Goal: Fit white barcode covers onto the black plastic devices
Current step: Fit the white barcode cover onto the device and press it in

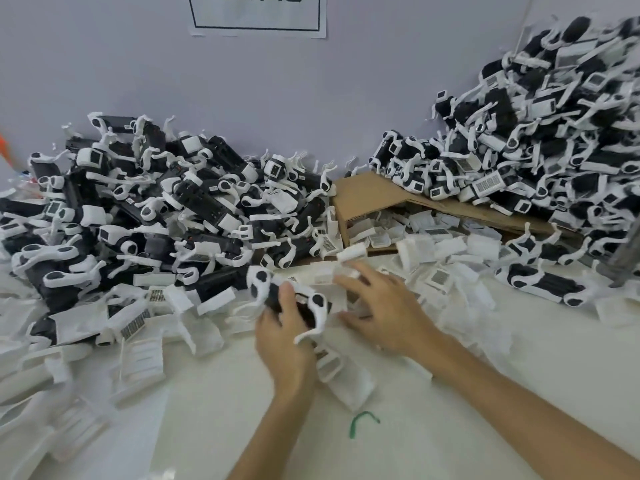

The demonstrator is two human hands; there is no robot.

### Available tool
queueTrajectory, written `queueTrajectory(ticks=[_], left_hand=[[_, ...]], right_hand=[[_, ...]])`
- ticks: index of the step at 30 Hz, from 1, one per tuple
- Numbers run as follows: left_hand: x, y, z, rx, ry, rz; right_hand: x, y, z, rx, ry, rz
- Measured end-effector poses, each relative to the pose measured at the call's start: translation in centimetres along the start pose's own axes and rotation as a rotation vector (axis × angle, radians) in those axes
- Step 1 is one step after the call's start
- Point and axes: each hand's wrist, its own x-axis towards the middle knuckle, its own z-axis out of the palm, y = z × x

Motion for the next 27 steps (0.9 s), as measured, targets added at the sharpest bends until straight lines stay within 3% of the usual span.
queueTrajectory(ticks=[3, 6, 8, 11, 13, 14, 17, 20, 23, 27], left_hand=[[-1.2, -0.9, 4.7, -0.005, 0.006, -0.019], [-1.8, -1.0, 7.5, -0.021, -0.153, -0.127], [-1.7, -0.2, 6.5, -0.068, -0.294, -0.182], [0.2, 1.4, 1.8, -0.069, -0.388, -0.085], [2.0, 2.5, -2.4, -0.007, -0.296, 0.033], [3.0, 2.9, -4.3, 0.007, -0.22, 0.07], [5.8, 4.3, -8.5, -0.14, -0.063, -0.094], [7.0, 4.9, -10.3, -0.176, -0.032, -0.148], [7.1, 4.0, -11.3, -0.003, 0.065, 0.011], [7.3, 3.9, -11.5, -0.025, 0.133, 0.025]], right_hand=[[-0.4, 2.4, -1.5, -0.029, -0.013, 0.019], [-0.6, 4.5, -2.8, -0.071, -0.041, 0.017], [-0.3, 5.0, -4.3, 0.049, -0.06, 0.095], [0.0, 3.4, -6.2, 0.429, 0.234, 0.191], [-0.4, -0.8, -6.1, 0.51, 0.442, 0.115], [-0.7, -3.6, -5.3, 0.534, 0.46, 0.033], [-0.6, -12.2, -1.0, 0.473, 0.296, -0.187], [1.5, -16.5, 3.3, 0.339, 0.089, -0.16], [3.4, -14.8, 5.9, 0.141, -0.058, -0.09], [3.5, -8.8, 5.6, -0.012, -0.012, -0.053]])
